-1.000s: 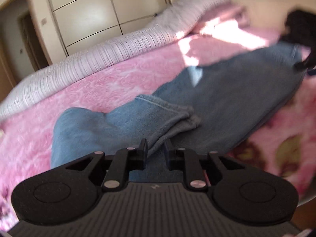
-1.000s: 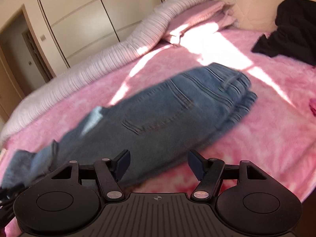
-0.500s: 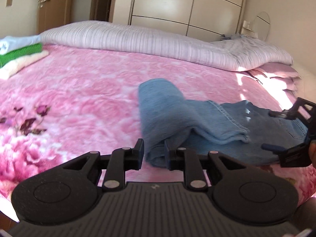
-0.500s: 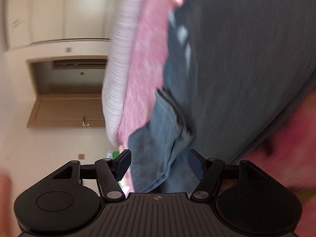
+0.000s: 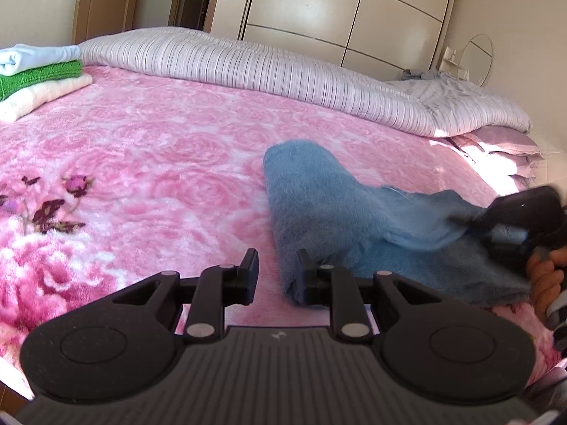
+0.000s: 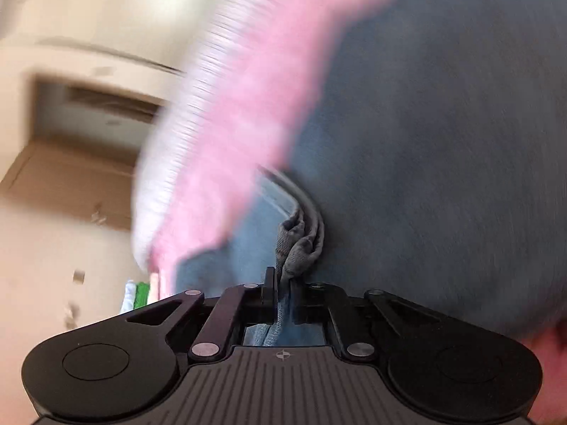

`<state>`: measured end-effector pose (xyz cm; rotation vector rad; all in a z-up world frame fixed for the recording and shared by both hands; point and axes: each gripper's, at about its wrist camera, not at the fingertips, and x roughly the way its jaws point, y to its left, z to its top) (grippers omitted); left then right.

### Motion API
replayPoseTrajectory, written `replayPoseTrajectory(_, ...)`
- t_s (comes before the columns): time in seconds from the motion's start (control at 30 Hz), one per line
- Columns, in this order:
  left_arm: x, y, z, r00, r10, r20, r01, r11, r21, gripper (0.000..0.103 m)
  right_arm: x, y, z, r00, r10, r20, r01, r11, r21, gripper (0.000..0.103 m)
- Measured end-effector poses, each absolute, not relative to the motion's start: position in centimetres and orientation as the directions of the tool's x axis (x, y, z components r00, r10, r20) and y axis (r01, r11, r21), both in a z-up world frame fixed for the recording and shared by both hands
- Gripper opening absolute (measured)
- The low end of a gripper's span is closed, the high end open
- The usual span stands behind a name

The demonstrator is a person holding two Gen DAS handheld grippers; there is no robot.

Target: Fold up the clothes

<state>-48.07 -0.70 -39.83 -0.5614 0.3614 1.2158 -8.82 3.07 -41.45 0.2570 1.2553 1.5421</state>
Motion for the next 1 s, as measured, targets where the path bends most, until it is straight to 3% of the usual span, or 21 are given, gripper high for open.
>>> replayPoseTrajectory(0.2,-47.0,-0.5,-38.9,0.356,0.775,-0.522,-0.934,0.287,-0.211,0.018,-7.0,-3.7,-35.0,-0.154,0.971,-0.180,-0.874,-0.049,0.483,0.004)
replayPoseTrajectory(0.23,-46.5,-0.4,-39.0,0.366,0.769,-0.524,-0.931,0.299,-0.211,0.018,-6.2,-4.5,-34.9,-0.114,0.977,-0.182,-0.896,-0.022,0.444,0.004)
replayPoseTrajectory(0.33,-45.0,-0.1,-39.3,0.394,0.749,-0.534,-0.919,0.334,-0.210,0.018,-1.6,-4.5,-39.3,-0.021,0.915,-0.403,-0.826,0.211,0.522,0.004)
replayPoseTrajectory(0.43,-43.6,0.1,-39.7,0.408,0.732,-0.546,-0.912,0.354,-0.207,0.018,2.8,-4.5,-44.3,-0.100,0.850,-0.518,-0.619,0.355,0.701,0.012)
replayPoseTrajectory(0.57,-42.8,0.3,-39.8,0.410,0.722,-0.557,-0.910,0.362,-0.201,0.018,5.6,-5.1,-45.3,-0.152,0.870,-0.469,-0.474,0.352,0.807,0.027)
replayPoseTrajectory(0.67,-42.6,0.3,-39.9,0.406,0.720,-0.563,-0.912,0.361,-0.197,0.018,6.0,-4.6,-45.3,-0.150,0.868,-0.473,-0.462,0.361,0.810,0.029)
replayPoseTrajectory(0.73,-42.4,0.4,-39.9,0.405,0.717,-0.568,-0.912,0.361,-0.195,0.018,5.8,-4.7,-45.5,-0.141,0.867,-0.478,-0.473,0.365,0.802,0.027)
replayPoseTrajectory(0.8,-42.2,0.5,-40.0,0.409,0.711,-0.572,-0.910,0.368,-0.194,0.018,5.1,-4.3,-44.4,-0.136,0.860,-0.492,-0.563,0.342,0.753,0.005)
replayPoseTrajectory(0.87,-41.8,0.6,-39.8,0.417,0.705,-0.574,-0.905,0.379,-0.192,0.018,4.4,-4.5,-42.6,-0.120,0.878,-0.464,-0.668,0.275,0.692,0.004)
replayPoseTrajectory(1.0,-40.8,1.0,-39.2,0.442,0.699,-0.563,-0.892,0.409,-0.192,0.018,3.9,-6.9,-37.6,-0.005,0.966,-0.258,-0.832,0.139,0.537,0.004)
